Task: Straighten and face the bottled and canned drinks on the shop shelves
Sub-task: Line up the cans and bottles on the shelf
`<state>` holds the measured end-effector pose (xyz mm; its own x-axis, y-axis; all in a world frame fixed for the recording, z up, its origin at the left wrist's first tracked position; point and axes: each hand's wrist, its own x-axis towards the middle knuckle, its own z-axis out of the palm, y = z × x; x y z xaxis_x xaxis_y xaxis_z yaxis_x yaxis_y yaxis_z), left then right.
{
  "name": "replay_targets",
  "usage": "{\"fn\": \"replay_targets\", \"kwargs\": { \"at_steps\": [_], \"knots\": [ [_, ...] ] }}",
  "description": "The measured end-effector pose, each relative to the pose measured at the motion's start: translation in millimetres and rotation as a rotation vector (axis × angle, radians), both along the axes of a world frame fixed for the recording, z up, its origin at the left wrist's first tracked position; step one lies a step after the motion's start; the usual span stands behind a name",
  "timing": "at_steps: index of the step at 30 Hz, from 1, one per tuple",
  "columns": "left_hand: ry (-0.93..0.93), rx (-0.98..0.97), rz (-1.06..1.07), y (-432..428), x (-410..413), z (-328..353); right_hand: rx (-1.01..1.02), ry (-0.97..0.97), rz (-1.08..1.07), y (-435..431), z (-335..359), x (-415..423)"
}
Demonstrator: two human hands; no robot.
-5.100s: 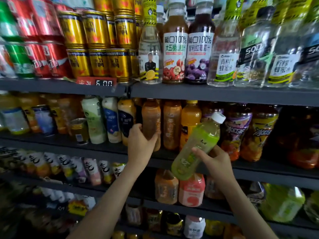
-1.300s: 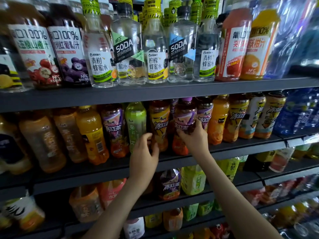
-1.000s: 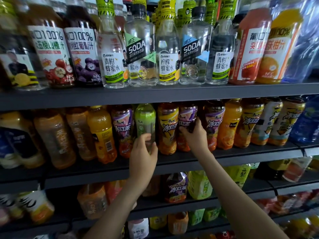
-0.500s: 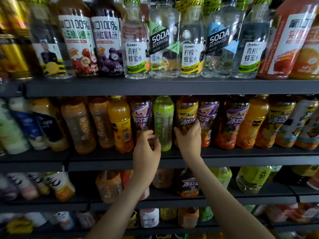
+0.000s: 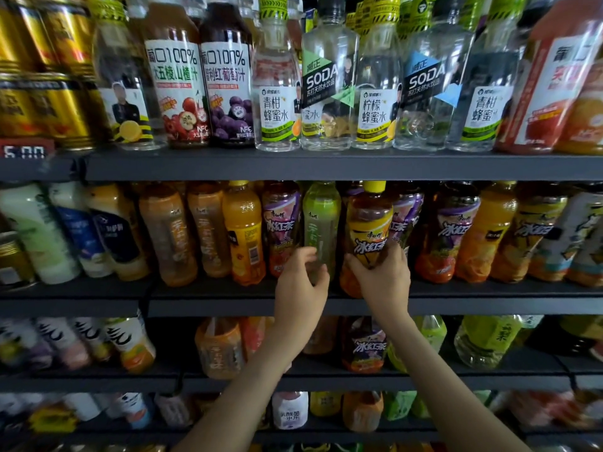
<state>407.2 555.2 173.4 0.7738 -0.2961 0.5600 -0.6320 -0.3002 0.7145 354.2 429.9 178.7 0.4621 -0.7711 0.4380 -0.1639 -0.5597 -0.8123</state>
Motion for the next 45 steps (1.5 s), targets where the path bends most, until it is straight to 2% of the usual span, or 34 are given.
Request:
{"fn": "replay_targets", "kwargs": {
  "at_steps": [4, 8, 18, 25, 28, 32, 35, 39, 42, 45],
  "knots": [
    [0.037, 0.037, -0.118, -2.7, -10.0, -1.4, 0.018, -0.019, 0.058, 7.4, -4.4, -16.4],
    [0.096, -0.026, -0.253, -7.3, -23.2, 5.0, -0.005, -0.014, 0.145, 16.4, -8.4, -30.6],
    [0.070, -0.098, -0.351, -29.5, -50.8, 12.5, -0.001, -0.015, 0.131, 2.3, -10.7, -69.9],
    [0.223, -0.063, -0.398, -71.9, -87.1, 7.1, 0.087, 0.069, 0.387, -48.7, -8.5, -121.6],
    [0.236, -0.030, -0.406, -102.8, -106.9, 8.2, 0.105, 0.127, 0.465, -88.2, -0.9, -147.0],
    [0.251, -0.034, -0.399, -160.0, -138.1, 9.6, 0.103, 0.189, 0.425, -151.8, 1.2, -178.2],
    [0.251, -0.092, -0.321, -204.2, -157.6, 13.2, 0.174, 0.129, 0.330, -194.3, -2.4, -199.8],
    [-0.011, -0.067, 0.038, -254.2, -153.8, 9.5, 0.258, 0.074, 0.227, -237.5, -4.2, -221.4],
    [-0.025, -0.035, 0.186, -285.2, -150.1, -0.8, 0.277, 0.046, 0.209, -253.5, -1.0, -230.5],
    [0.039, -0.029, 0.201, -311.7, -148.9, -10.9, 0.265, 0.022, 0.190, -262.8, -1.1, -232.3]
  ]
}}
